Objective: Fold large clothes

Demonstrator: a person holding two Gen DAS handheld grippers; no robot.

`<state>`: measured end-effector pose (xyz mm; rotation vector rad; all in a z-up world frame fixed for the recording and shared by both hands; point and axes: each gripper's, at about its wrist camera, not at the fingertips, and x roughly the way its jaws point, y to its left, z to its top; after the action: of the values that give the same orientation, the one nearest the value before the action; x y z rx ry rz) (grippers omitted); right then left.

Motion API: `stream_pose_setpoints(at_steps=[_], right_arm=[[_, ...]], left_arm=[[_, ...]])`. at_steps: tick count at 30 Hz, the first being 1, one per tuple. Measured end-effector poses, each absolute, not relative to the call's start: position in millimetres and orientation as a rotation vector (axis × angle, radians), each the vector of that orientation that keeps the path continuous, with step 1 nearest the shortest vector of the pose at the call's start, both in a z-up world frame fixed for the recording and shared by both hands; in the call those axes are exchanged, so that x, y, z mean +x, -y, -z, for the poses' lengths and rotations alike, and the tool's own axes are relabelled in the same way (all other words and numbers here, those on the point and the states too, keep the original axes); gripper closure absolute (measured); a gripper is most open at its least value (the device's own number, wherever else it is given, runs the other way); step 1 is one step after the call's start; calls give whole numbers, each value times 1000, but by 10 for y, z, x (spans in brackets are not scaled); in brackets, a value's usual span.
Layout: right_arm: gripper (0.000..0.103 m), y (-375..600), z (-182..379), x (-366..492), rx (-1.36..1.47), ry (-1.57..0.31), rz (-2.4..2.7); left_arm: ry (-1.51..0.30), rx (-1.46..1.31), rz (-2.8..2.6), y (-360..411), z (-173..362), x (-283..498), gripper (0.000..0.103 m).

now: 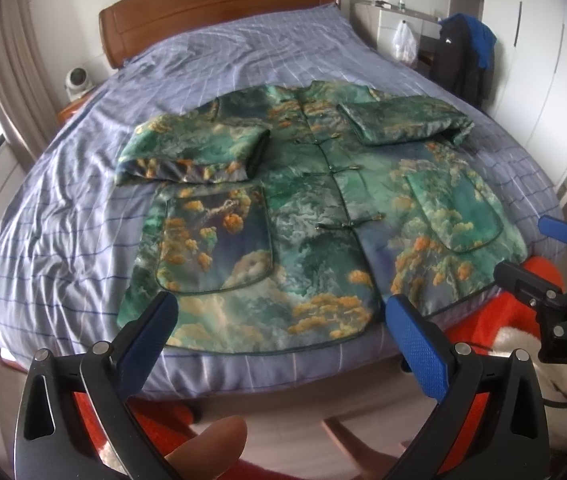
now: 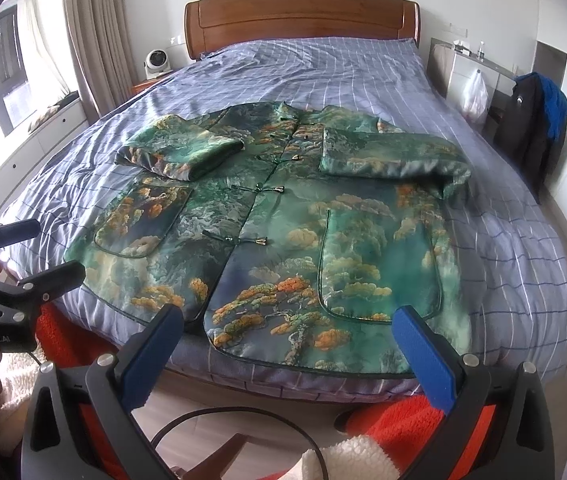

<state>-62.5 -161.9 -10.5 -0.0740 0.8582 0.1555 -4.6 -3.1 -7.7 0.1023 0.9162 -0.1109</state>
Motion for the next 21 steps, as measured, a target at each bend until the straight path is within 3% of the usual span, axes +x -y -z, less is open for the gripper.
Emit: stream_pose_setpoints(at_steps=[21], right_arm=[[0,1577,174,-619,-75,-875,-162]], left_arm=[[-938,90,100,5,141,-41,0]])
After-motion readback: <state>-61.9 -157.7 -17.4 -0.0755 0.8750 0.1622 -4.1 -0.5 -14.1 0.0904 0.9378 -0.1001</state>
